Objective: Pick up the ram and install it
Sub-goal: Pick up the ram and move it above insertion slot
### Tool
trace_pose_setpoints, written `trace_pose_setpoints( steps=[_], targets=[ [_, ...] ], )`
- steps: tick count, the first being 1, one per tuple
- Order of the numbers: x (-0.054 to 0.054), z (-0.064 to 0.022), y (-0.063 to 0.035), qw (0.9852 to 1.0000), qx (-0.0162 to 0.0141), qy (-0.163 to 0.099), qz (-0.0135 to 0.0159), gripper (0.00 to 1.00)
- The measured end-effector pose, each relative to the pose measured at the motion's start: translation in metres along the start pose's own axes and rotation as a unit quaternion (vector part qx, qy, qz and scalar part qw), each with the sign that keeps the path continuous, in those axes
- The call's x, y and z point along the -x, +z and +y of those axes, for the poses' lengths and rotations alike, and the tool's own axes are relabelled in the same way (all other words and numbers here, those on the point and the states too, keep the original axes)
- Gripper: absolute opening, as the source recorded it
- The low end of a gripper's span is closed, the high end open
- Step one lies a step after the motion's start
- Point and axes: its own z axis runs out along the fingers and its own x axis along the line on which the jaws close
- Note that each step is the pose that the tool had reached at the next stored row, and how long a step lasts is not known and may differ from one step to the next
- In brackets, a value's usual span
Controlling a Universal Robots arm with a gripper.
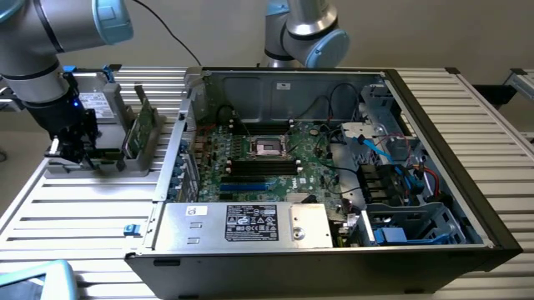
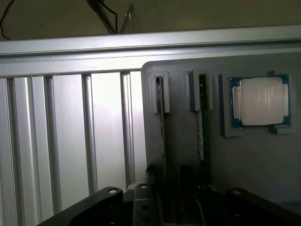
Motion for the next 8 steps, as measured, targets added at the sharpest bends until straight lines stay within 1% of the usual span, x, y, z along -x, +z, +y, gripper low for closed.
trace_pose_setpoints(
  steps=[2, 3, 4, 5, 7, 8],
  targets=[
    [-0.0001, 0.0, 0.0, 1.0, 0.0, 0.0, 0.0001, 0.22],
    [-0.0002, 0.0, 0.0, 1.0, 0.0, 0.0, 0.0, 0.22],
    [-0.0002, 0.0, 0.0, 1.0, 0.0, 0.0, -0.0001, 0.16],
    [-0.0004, 0.0, 0.0, 1.0, 0.0, 0.0, -0.0001, 0.13],
    [-0.0012, 0.0, 0.0, 1.0, 0.0, 0.0, -0.0002, 0.13],
    [-0.0015, -0.0001, 0.0, 1.0, 0.0, 0.0, -0.0009, 0.13]
  ],
)
